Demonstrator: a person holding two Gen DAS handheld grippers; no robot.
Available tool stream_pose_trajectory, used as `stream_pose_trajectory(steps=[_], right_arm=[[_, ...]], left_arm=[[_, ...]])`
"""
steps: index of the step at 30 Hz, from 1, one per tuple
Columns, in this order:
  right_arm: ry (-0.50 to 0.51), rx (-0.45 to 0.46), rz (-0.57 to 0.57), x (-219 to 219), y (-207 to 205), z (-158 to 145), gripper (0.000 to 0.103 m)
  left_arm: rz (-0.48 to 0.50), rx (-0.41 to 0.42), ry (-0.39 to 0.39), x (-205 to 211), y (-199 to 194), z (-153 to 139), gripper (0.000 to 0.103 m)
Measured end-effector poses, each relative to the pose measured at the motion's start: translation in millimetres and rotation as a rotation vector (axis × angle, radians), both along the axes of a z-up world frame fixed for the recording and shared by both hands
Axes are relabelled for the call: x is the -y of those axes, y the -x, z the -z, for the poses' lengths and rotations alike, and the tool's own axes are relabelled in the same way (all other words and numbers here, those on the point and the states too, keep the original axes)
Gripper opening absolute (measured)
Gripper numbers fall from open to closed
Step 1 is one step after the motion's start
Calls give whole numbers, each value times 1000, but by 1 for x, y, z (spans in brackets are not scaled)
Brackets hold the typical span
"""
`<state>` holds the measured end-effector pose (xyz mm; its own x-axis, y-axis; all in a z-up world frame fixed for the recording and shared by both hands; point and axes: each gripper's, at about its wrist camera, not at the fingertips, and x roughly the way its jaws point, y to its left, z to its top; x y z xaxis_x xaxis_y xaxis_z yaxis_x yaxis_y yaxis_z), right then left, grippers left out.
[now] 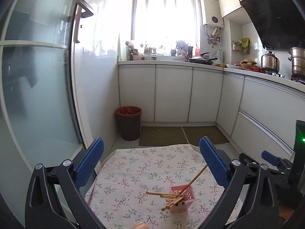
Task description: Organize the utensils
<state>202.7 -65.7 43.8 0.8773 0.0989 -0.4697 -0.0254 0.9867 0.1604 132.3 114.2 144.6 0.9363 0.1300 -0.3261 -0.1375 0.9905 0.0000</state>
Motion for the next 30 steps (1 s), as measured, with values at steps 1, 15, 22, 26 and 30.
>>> stream_pose_trajectory(steps=[1, 15, 22, 26, 30], right_arm=[[-3, 0, 20, 5, 7, 0, 91], [167, -138, 212, 34, 154, 43, 96], [176, -99, 257, 43, 189, 39, 96], [181, -62, 261, 41, 196, 31, 97], [175, -51, 258, 38, 200, 27, 96]], left_arm=[[-17, -8, -4, 2, 5, 2, 96], [-35, -120, 47, 43, 121, 53, 96], [-58, -215, 46, 46, 132, 65, 96], [-56, -205, 24, 52, 136, 65, 96], [-44, -200, 13, 56, 137, 65, 96]])
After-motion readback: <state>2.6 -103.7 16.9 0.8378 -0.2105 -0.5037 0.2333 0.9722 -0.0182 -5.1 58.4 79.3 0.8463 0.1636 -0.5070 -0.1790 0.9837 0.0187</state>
